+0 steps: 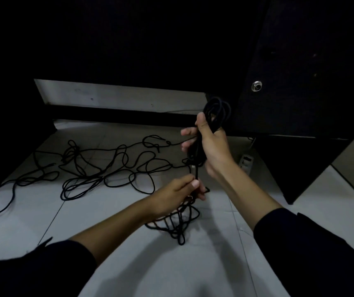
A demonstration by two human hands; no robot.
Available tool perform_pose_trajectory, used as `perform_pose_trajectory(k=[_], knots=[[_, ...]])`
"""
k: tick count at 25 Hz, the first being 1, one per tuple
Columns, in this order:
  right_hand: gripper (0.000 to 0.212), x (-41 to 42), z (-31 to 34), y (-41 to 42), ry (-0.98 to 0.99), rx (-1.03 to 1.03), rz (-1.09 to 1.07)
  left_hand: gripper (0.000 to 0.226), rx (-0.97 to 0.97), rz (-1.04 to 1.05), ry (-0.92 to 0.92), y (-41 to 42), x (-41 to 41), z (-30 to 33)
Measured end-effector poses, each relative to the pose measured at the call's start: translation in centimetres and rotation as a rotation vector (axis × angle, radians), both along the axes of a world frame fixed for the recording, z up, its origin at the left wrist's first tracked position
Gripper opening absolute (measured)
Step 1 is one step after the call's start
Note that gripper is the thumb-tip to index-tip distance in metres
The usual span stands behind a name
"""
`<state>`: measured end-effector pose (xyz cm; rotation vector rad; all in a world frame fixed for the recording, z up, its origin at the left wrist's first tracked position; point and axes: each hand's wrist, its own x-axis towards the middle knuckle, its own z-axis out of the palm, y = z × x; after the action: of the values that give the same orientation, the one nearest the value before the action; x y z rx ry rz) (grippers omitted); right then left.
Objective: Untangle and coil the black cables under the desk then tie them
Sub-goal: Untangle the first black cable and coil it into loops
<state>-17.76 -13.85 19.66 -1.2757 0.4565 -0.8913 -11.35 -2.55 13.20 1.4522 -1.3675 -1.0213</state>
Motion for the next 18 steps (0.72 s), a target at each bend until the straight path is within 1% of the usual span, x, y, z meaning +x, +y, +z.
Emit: perform_pose_trajectory(k=[3,6,7,10,11,12,13,14,15,17,18], knots=[[0.028,-0.1,0.2,0.0,0.015,0.076,0.032,0.033,0.006,0.006,-0.138,-0.5,0.3,-0.5],[0.027,-0.3,0.1,0.1,0.021,0.154,0.157,0.028,0.022,0.025,-0.313,-0.9,1.3,-0.8],[0.027,-0.4,0.1,0.1,0.036,0.162,0.181,0.028,0.03,0.016,-0.395,-1.0,1.7,-0.8],[0.028,-1.1,0.4,-0.7,0.121,0.125,0.18,0.028,0.061,0.027,-0.744,-0.8,3.6,-0.9],[0.028,-1.4,0.6,-1.0,0.161,0.094,0.167,0.026,0.07,0.069,-0.78,-0.6,4.3,-0.9],[0.029,-1.7,0.7,-1.2,0.206,0.058,0.151,0.023,0.066,0.124,-0.729,-0.3,4.9,-0.6],[0.029,-1.9,0.7,-1.4,0.25,0.022,0.138,0.02,0.045,0.184,-0.609,-0.1,5.4,-0.1],[0.029,-2.0,0.5,-1.4,0.288,-0.009,0.133,0.017,-0.005,0.24,-0.498,0.0,5.7,0.6],[0.027,-2.1,0.2,-1.4,0.317,-0.035,0.135,0.015,-0.069,0.278,-0.443,-0.1,5.9,1.3],[0.023,-1.8,-0.2,-1.0,0.366,-0.092,0.14,0.016,-0.141,0.272,-0.363,-0.6,5.7,2.7],[0.021,-1.6,-0.3,-0.8,0.392,-0.134,0.133,0.016,-0.162,0.247,-0.292,-0.8,5.2,3.2]])
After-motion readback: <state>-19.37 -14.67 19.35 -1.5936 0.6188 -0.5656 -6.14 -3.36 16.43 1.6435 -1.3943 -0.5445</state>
